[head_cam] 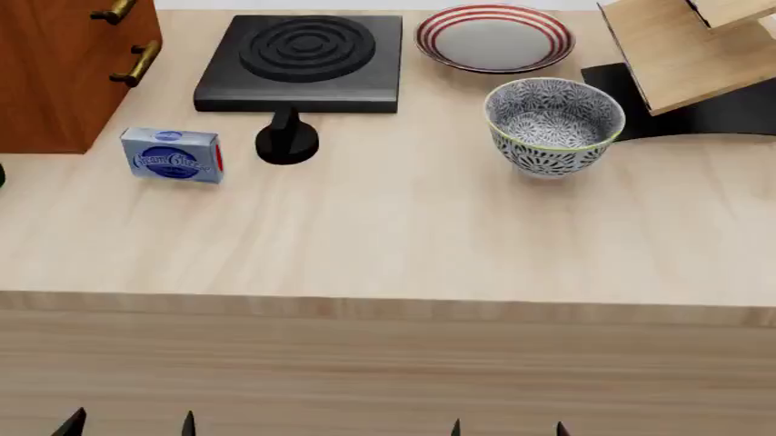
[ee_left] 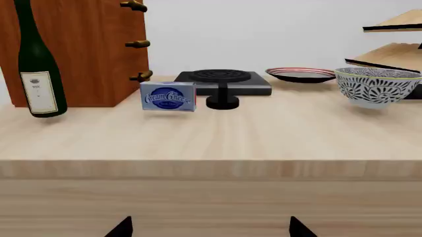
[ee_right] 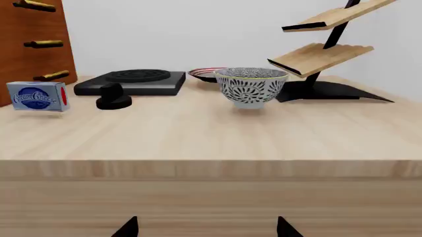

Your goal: Pick up the cream cheese and put it in the bowl.

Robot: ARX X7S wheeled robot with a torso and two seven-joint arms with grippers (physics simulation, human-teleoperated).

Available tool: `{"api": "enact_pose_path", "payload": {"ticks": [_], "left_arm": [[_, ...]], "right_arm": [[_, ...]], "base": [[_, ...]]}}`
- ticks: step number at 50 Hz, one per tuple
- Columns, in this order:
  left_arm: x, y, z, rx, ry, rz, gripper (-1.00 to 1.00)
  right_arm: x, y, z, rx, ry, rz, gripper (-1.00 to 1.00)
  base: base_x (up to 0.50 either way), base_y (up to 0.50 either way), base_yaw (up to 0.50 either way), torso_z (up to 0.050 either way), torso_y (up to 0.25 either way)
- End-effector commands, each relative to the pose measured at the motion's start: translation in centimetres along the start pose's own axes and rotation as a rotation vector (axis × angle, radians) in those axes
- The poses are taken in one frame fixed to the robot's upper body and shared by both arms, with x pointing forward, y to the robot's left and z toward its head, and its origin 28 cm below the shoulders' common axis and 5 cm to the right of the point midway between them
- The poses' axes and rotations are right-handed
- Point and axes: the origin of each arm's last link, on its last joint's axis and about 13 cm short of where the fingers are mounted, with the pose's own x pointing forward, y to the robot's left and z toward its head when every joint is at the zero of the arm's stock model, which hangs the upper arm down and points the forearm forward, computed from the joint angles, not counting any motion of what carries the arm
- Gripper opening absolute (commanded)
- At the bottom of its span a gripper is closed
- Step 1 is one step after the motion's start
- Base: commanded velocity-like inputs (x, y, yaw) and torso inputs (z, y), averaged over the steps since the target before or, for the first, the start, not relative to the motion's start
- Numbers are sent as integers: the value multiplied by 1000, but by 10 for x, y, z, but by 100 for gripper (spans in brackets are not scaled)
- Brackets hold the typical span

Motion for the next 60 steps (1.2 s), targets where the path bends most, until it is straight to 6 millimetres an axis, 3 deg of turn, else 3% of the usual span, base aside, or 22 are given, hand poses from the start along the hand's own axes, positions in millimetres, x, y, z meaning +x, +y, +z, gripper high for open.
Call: {"api": "enact_pose_path", "payload": {"ticks": [1, 9, 10, 15, 17, 18, 20, 21, 23, 24, 28, 33, 34, 40, 44, 46, 47, 60], "left_arm": [[0, 0, 0, 10, 0, 0, 100], [2, -1, -16, 11, 6, -24, 100], [1, -1, -8, 11, 3, -20, 100], [-1, -2, -6, 15, 3, -29, 100], [-1, -1, -17, 11, -2, -29, 100], [-1, -2, -6, 12, -2, -26, 100], [-2, -2, -4, 12, -2, -27, 100], [-2, -1, -13, 12, -2, -27, 100], [-2, -2, -5, 13, -3, -27, 100], [-2, -2, -16, 14, -2, -29, 100], [-1, -2, -19, 18, -3, -25, 100], [0, -1, -18, 18, -4, -9, 100], [-1, -1, -8, 17, -3, -12, 100], [0, -2, -19, 30, 0, -11, 100], [-1, -2, -6, 31, -7, -4, 100], [-2, -2, -18, 36, -8, -6, 100], [-2, -2, -11, 33, -9, -9, 100], [-3, -3, -17, 31, -10, -12, 100]], "right_arm": [[0, 0, 0, 0, 0, 0, 100], [-3, 3, 3, -14, 2, -3, 100], [-3, 2, 3, -13, 2, -3, 100], [-4, 2, 5, -14, 0, -9, 100], [-5, 2, 6, -16, -3, -6, 100], [-5, 2, 6, -30, -5, -12, 100], [-5, 2, 6, -22, -2, -14, 100], [-5, 1, 6, -27, -1, -16, 100], [-4, 2, 6, -28, 5, -19, 100], [-4, 3, 5, -31, 9, -13, 100], [-3, 2, 5, -29, 9, -14, 100], [-5, 2, 7, -14, 9, -3, 100], [-5, 1, 6, -17, 11, -5, 100], [-3, 2, 5, -20, 19, -8, 100], [-3, 2, 4, -29, 18, -16, 100], [-3, 2, 5, 21, 12, -13, 100], [-4, 2, 7, 55, 0, 13, 100], [-3, 1, 5, -13, -3, -23, 100]], "base": [[0, 0, 0, 0, 0], [0, 0, 0, 0, 0], [0, 0, 0, 17, 0], [0, 0, 0, 44, 5], [0, 0, 0, 50, 11], [0, 0, 0, 50, 12], [0, 0, 0, 50, 11], [0, 0, 0, 50, 12], [0, 0, 0, 50, 12], [0, 0, 0, 50, 12], [0, 0, 0, 50, 10], [0, 0, 0, 50, 11], [0, 0, 0, 50, 10], [0, 0, 0, 50, 10], [0, 0, 0, 50, 11], [0, 0, 0, 50, 11], [0, 0, 0, 50, 14], [0, 0, 0, 50, 11]]}}
